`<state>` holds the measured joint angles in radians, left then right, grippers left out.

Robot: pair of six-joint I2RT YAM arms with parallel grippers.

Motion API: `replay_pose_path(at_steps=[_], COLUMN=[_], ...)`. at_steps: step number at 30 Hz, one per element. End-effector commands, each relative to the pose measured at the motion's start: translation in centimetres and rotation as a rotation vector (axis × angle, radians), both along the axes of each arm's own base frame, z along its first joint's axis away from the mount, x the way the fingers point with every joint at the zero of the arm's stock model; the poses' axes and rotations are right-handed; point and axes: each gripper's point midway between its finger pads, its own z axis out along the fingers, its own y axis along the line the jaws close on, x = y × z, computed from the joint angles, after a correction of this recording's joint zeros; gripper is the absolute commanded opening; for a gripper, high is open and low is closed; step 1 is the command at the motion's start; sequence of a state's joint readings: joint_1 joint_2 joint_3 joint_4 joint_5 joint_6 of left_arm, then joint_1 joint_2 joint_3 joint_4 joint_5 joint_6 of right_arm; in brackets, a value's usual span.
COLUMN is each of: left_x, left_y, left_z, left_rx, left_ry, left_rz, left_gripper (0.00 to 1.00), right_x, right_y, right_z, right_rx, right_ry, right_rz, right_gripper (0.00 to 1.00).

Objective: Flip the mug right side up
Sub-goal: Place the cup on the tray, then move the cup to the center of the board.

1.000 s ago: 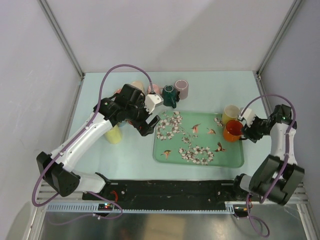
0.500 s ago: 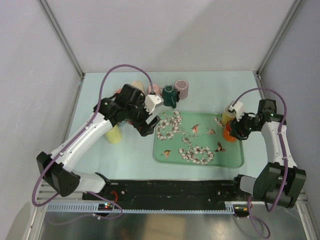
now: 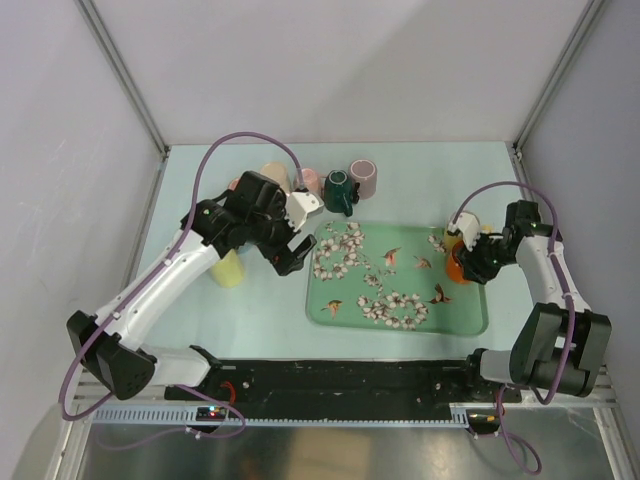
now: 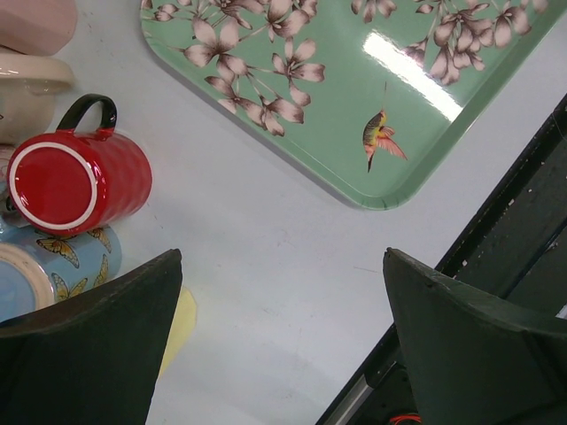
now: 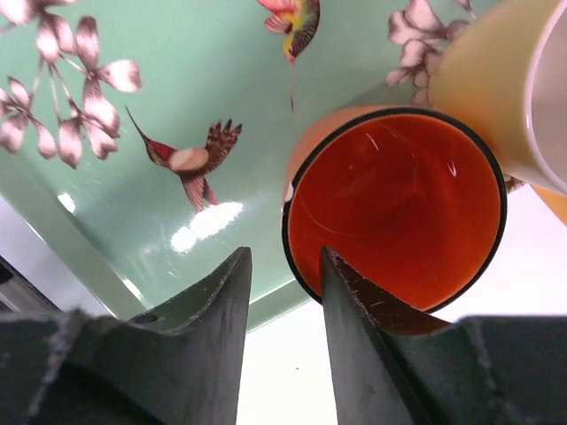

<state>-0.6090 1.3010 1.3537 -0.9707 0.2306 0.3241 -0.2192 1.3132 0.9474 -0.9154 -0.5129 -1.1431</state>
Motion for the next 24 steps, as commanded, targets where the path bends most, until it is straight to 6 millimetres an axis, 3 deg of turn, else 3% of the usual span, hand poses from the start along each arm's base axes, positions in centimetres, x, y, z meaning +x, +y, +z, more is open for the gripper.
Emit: replay_pose_path(at_steps=[1, 7, 12, 14, 19, 24], left_x=[0.1, 0.1, 0.4, 0.8, 2.8, 5.2], left_y=[0.5, 0.4, 1.2, 2.3, 7.3, 11.7], left_z=[0.6, 0.5, 0.3, -0.2, -2.0, -3.0], left_rx=[0.002, 0.003, 0.037, 0.088, 0.269, 0.372], left_ry=[-0.039, -0.033, -0.049, -0.073, -0.126, -0.102], left_rz=[-0.008, -0.007, 0.014, 0.049, 0.217, 0.441], left_gripper=[0.99, 0.99, 0.99, 1.0, 1.0, 1.0], right_x=[0.2, 1.4, -0.5, -1.4, -3.2, -4.5], right_y=[-1.8, -2.2, 0.7, 2.2, 5.6, 8.0], right_z=[-0.6, 0.4, 2.3, 3.5, 6.9, 8.1], right_rx=[-0.111, -0.163, -0.122, -0.09, 0.05, 0.186], right_ry=[-0.021, -0.107, -0.131, -0.153, -0.212, -0.187], right_rz=[0.067, 0.109, 0.177, 0.185, 0.117, 0.039], right_gripper=[0.4, 0.41, 0.47, 0.51, 0.59, 0.61])
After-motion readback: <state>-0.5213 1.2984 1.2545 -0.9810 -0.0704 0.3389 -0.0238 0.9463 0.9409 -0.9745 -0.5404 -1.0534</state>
